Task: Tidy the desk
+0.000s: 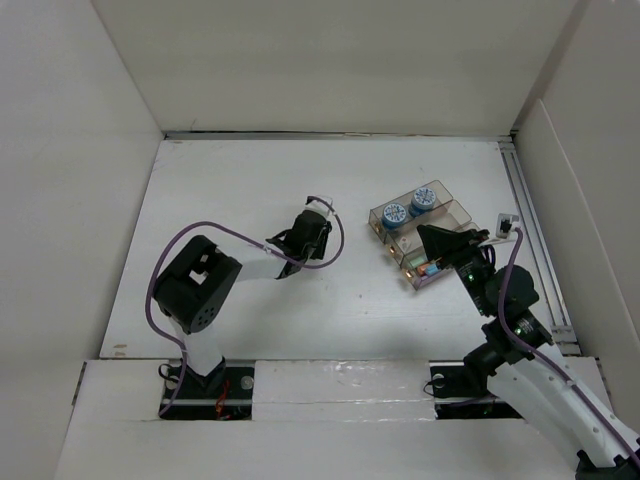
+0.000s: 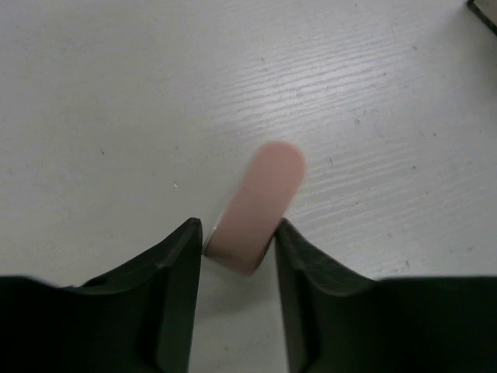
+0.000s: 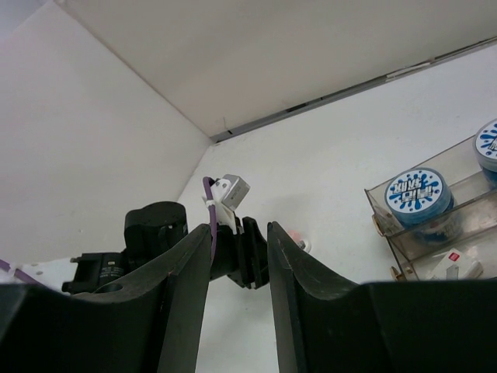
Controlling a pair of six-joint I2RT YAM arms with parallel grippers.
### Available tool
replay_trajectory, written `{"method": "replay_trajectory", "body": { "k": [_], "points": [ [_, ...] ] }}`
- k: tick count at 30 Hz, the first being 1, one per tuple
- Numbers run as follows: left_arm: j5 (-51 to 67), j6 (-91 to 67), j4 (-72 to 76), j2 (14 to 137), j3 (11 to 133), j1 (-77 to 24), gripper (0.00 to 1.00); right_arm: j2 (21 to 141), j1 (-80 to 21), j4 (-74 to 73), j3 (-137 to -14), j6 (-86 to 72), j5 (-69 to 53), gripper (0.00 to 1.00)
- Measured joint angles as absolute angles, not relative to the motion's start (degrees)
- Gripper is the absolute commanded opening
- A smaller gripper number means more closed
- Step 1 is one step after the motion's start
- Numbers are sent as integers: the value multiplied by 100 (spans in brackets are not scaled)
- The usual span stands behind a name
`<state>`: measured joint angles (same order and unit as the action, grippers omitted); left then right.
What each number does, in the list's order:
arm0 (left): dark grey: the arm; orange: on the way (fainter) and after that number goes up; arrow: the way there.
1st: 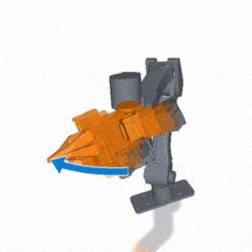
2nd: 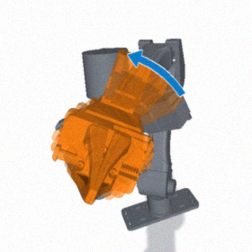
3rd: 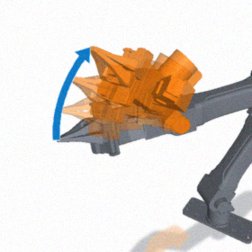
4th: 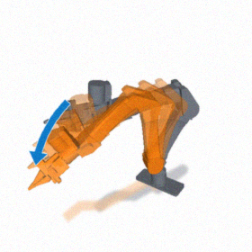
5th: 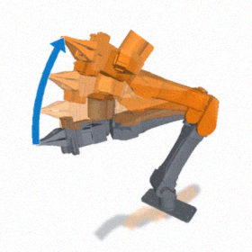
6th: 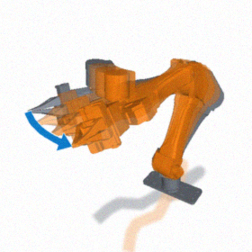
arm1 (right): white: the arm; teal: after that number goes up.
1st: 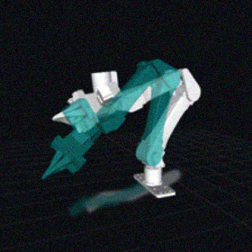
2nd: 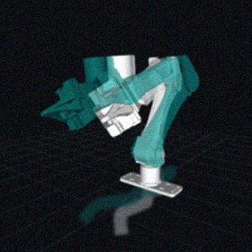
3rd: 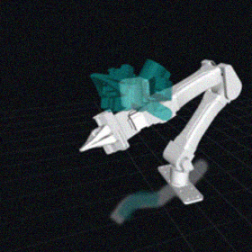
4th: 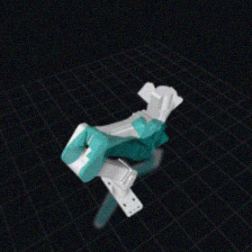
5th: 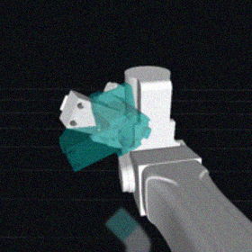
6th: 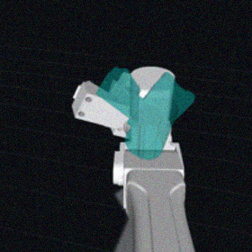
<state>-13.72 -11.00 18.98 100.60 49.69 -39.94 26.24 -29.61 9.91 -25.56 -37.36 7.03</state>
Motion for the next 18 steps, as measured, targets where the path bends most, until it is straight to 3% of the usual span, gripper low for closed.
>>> {"method": "replay_trajectory", "body": {
  "k": [4, 18],
  "points": [
    [-1332, -1114, 1905, 10060, 4969, -3990, 0, 2622, -2961, 991, -2556, -3736, 703, 41],
    [-821, -1275, 1865, 9773, 4919, -3988, 0, 2628, -2961, 991, -2556, -3736, 701, 41]
  ]
}}
